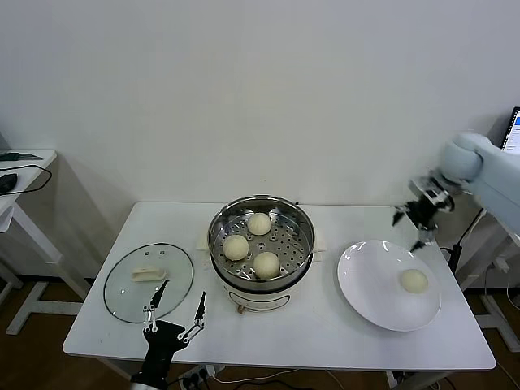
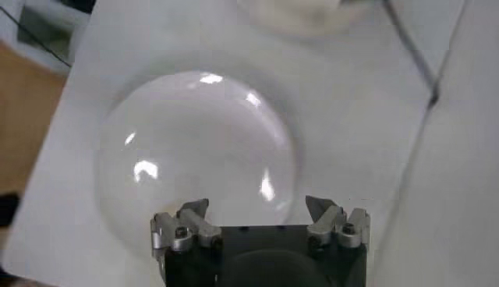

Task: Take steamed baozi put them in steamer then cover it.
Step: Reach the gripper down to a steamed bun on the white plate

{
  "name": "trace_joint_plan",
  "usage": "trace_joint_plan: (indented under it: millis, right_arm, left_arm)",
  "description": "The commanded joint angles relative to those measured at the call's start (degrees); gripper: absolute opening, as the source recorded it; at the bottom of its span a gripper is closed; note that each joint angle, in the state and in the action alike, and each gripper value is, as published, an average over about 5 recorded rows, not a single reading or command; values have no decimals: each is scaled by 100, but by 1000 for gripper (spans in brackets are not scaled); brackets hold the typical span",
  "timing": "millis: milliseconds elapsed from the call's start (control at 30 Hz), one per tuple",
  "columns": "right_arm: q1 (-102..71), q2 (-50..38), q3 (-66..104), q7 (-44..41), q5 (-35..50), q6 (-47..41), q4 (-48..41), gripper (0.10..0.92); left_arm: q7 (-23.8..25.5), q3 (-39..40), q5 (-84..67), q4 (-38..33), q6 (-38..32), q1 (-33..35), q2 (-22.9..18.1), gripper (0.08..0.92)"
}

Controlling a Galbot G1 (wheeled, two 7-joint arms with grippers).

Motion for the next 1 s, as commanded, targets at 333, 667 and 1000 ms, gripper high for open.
trace_joint_plan:
  millis: [333, 667, 1000]
  right_arm:
    - [-2080, -501, 952, 1069, -245, -565, -442, 823]
    - [-2071, -128, 1010, 1448, -96, -573, -734, 823]
    - [-2027, 40, 952, 1472, -195, -561, -822, 819]
  left_arm:
    - [-6, -28, -8, 6, 4, 50, -20, 823]
    - [-8, -104, -16, 20, -10, 60, -2, 823]
    - [-7, -100, -16, 38, -17, 63, -7, 823]
